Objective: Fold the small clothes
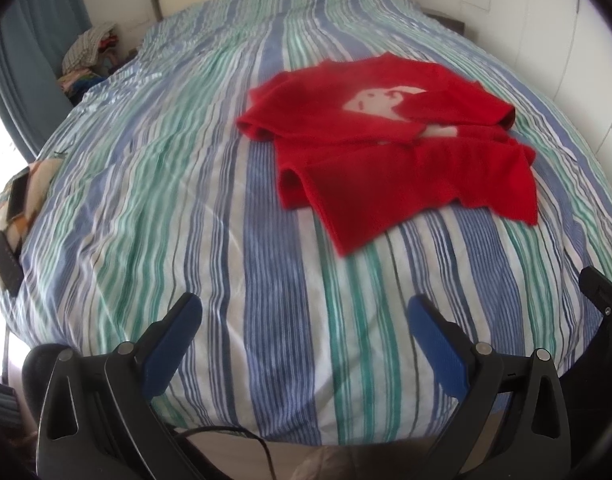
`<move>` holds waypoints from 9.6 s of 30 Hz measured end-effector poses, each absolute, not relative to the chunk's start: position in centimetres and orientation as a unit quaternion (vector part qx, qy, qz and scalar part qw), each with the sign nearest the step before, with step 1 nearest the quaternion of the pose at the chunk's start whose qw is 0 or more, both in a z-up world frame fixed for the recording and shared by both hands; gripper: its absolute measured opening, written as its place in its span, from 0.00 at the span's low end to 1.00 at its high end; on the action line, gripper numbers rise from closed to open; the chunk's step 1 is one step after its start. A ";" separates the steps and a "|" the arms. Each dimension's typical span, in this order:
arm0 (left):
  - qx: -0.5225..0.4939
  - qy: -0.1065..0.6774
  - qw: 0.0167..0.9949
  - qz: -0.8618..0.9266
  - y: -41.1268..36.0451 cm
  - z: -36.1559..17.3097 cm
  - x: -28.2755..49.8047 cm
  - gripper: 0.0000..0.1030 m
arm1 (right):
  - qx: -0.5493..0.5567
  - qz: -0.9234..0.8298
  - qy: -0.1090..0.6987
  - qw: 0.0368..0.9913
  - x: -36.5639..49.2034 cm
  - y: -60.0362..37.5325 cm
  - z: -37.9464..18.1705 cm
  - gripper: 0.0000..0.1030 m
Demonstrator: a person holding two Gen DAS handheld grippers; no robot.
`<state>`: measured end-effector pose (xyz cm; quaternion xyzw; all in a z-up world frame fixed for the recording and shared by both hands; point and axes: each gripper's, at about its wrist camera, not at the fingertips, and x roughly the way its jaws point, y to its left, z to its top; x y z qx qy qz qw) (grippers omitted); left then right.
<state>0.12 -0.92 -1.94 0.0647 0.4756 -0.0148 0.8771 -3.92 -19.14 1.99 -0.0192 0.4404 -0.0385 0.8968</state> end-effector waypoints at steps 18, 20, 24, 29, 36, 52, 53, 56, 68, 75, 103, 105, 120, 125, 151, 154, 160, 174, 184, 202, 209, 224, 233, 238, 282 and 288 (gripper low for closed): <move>0.002 0.493 0.870 -0.007 2.6 -3.5 2.6 0.99 | 0.020 -0.003 0.437 0.899 -3.6 -20.3 1.1 1.00; -0.067 0.501 0.863 -0.017 5.1 -4.5 4.2 0.99 | 0.062 -0.004 0.425 0.903 -3.2 -22.8 0.8 1.00; -0.141 0.501 0.852 -0.061 6.7 -6.8 7.5 0.99 | 0.143 0.001 0.413 0.899 -1.1 -28.0 -1.4 1.00; -0.143 0.515 0.840 -0.095 3.7 -9.2 10.3 0.91 | 0.239 0.095 0.443 0.859 4.2 -28.9 -6.0 0.87; -0.158 0.539 0.816 -0.136 2.7 -9.6 10.8 0.04 | 0.276 0.110 0.439 0.848 8.2 -29.0 -8.7 0.04; -0.141 0.584 0.776 -0.193 5.5 -8.8 1.0 0.02 | 0.212 0.071 0.548 0.806 -1.0 -31.4 -7.1 0.04; -0.143 0.579 0.780 -0.191 6.0 -8.3 0.6 0.02 | 0.217 0.069 0.549 0.804 -0.9 -31.6 -7.1 0.04; -0.139 0.565 0.793 -0.179 7.1 -6.7 0.1 0.02 | 0.204 0.075 0.547 0.808 -0.8 -31.5 -5.8 0.04; -0.062 0.575 0.805 -0.136 4.5 -10.4 0.3 0.02 | 0.199 0.044 0.577 0.791 -1.0 -31.5 -10.0 0.03; -0.017 0.556 0.822 -0.124 2.8 -9.4 -0.2 0.23 | 0.192 0.042 0.567 0.800 -1.8 -31.2 -9.1 0.16; -0.126 0.455 0.879 0.063 14.1 -9.4 1.2 0.84 | -0.274 0.210 0.448 0.825 22.4 -15.2 -7.6 0.46; -0.114 0.450 0.884 0.063 13.7 -9.0 1.1 0.84 | -0.203 0.181 0.451 0.850 23.3 -17.5 -6.5 0.07; -0.100 0.448 0.886 0.068 13.0 -9.6 1.1 0.89 | 0.239 -0.179 0.329 0.896 11.4 -54.6 -2.0 0.07; -0.084 0.447 0.888 0.071 12.7 -9.7 0.8 0.89 | 0.325 -0.186 0.326 0.868 8.7 -56.8 -6.8 0.07; -0.041 0.443 0.891 0.087 11.6 -10.2 0.8 0.92 | 0.410 -0.261 0.306 0.818 5.2 -60.9 -7.4 0.03; -0.032 0.449 0.889 0.087 11.5 -9.9 1.0 0.92 | 0.396 -0.279 0.320 0.814 5.2 -60.9 -7.7 0.03; 0.017 0.423 0.904 0.060 9.8 -4.8 1.8 0.92 | 0.385 -0.279 0.323 0.819 5.6 -60.4 -7.2 0.10; 0.220 0.399 0.856 -0.246 -8.3 -2.8 13.6 0.88 | 0.280 -0.286 0.212 0.891 -0.8 -53.5 2.3 0.70; 0.191 0.493 0.809 -0.256 -10.0 -9.2 17.7 0.56 | 0.200 -0.212 0.220 0.931 0.7 -46.3 1.3 0.75; -0.140 0.437 0.863 0.210 26.9 -1.1 21.1 0.07 | 0.188 -0.192 0.231 0.935 1.6 -45.0 0.4 0.75; -0.166 0.486 0.822 0.244 29.4 -7.1 18.9 0.06 | 0.149 -0.182 0.248 0.940 2.7 -43.3 0.0 0.75; -0.153 0.503 0.799 0.292 29.5 -9.7 17.6 0.06 | 0.139 -0.174 0.258 0.940 3.1 -42.7 -0.4 0.75; -0.196 0.482 0.813 0.261 30.3 -9.5 16.1 0.32 | 0.149 -0.174 0.257 0.939 2.7 -43.2 -0.4 0.75; -0.164 0.443 0.844 0.252 28.2 -6.7 12.2 0.73 | 0.146 -0.167 0.276 0.935 3.1 -42.9 -0.9 0.75; 0.200 0.366 0.906 0.068 -1.4 -5.3 -0.4 0.90 | 0.048 0.049 0.304 0.950 -1.9 -24.8 -4.2 0.78; 0.219 0.335 0.912 0.093 -1.7 -4.4 -0.3 0.94 | 0.050 0.049 0.295 0.953 -2.1 -25.0 -4.0 0.78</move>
